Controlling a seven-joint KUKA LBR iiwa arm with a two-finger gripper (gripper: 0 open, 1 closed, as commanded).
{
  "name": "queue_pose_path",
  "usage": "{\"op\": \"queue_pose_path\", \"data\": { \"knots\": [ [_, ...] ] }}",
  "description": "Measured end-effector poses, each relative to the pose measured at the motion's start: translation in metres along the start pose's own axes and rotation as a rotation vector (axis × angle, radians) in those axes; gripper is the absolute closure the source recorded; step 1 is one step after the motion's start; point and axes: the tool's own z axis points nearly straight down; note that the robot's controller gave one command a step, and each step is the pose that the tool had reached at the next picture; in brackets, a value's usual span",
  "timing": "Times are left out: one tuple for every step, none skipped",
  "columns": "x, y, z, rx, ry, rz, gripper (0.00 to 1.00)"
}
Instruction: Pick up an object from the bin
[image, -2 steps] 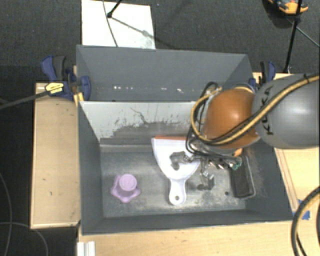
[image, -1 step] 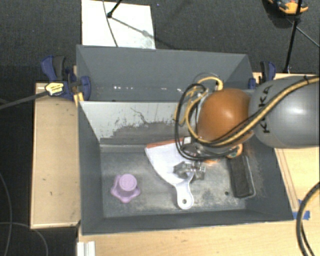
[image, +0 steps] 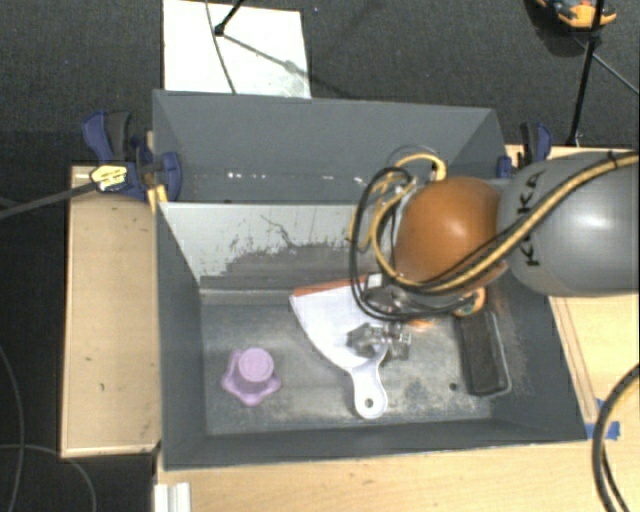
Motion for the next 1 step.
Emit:
{"op": "queue_pose_path", "data": {
  "knots": [
    [0.0002,0.0006,-0.0034,0.001,-0.001,0.001,1.0]
  ]
}}
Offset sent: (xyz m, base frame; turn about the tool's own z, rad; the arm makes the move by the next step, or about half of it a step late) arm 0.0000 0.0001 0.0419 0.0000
